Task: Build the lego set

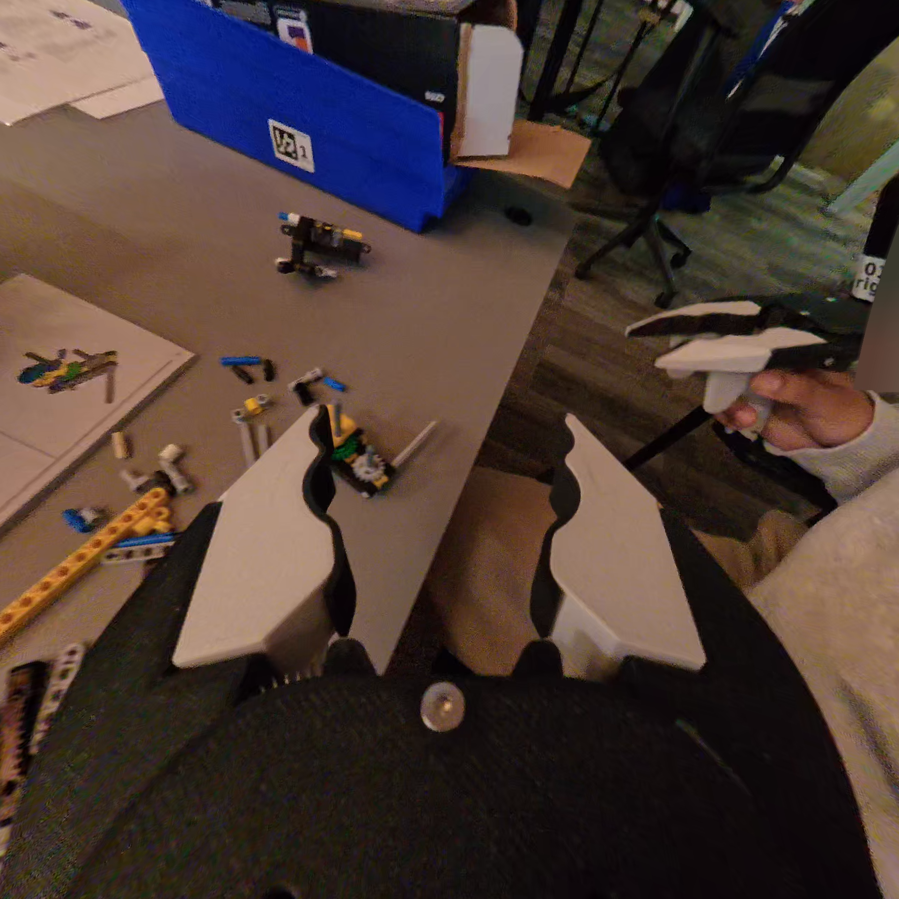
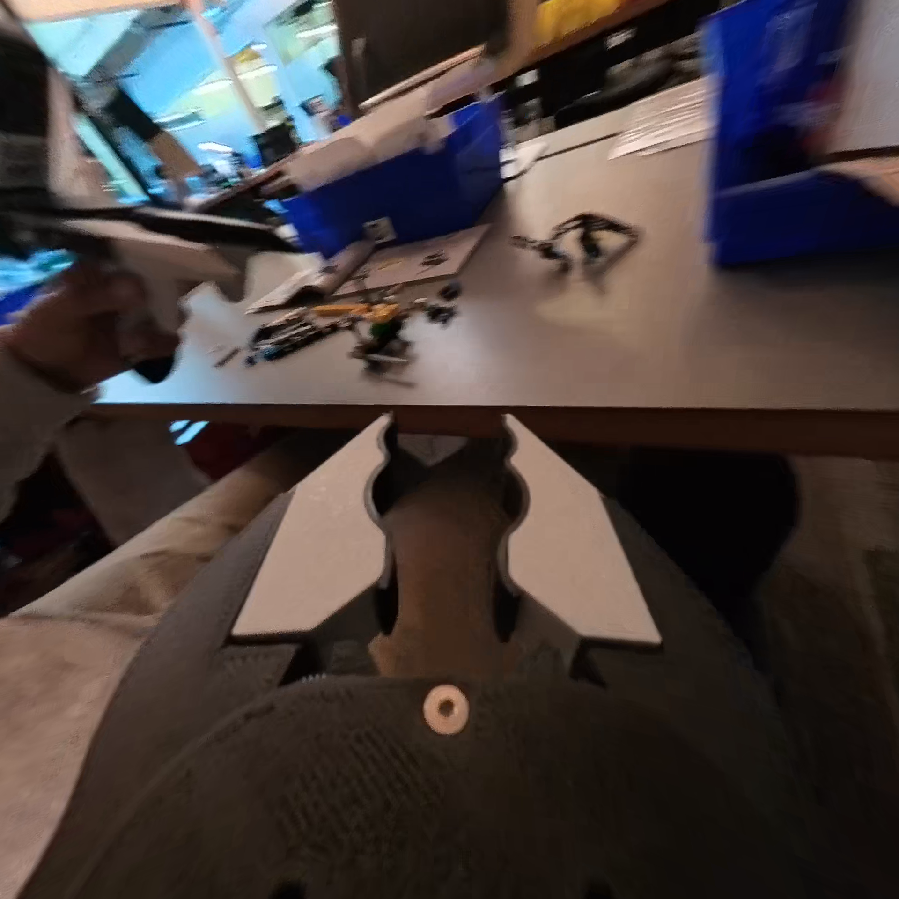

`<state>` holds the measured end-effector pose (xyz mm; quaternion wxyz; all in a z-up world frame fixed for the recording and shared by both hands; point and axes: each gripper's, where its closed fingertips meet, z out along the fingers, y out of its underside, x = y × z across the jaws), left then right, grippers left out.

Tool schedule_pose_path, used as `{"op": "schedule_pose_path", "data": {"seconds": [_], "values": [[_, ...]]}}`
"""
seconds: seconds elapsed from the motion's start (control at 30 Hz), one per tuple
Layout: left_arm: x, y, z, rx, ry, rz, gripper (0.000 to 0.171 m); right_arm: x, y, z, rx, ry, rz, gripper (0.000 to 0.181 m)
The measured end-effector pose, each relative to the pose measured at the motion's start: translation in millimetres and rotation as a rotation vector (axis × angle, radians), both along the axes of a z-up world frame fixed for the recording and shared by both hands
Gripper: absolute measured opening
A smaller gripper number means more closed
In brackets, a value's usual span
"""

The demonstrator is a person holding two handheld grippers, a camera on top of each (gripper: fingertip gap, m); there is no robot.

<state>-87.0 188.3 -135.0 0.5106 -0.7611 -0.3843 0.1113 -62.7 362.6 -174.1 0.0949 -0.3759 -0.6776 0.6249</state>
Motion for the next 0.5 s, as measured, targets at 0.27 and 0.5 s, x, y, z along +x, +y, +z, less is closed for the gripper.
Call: {"op": "schedule_pose_path", "data": {"seconds": [0.27,0.5], "values": [[17,52,-3,-0.144,0.226,-0.070,0.092,-38,199,-102,0.367,-0.304,-0.490,0.047],[8,104,-18,-0.127,0.406,-0.127,0.079,-65,399,-331,0.769,-0.505,-0.866,0.016]]}}
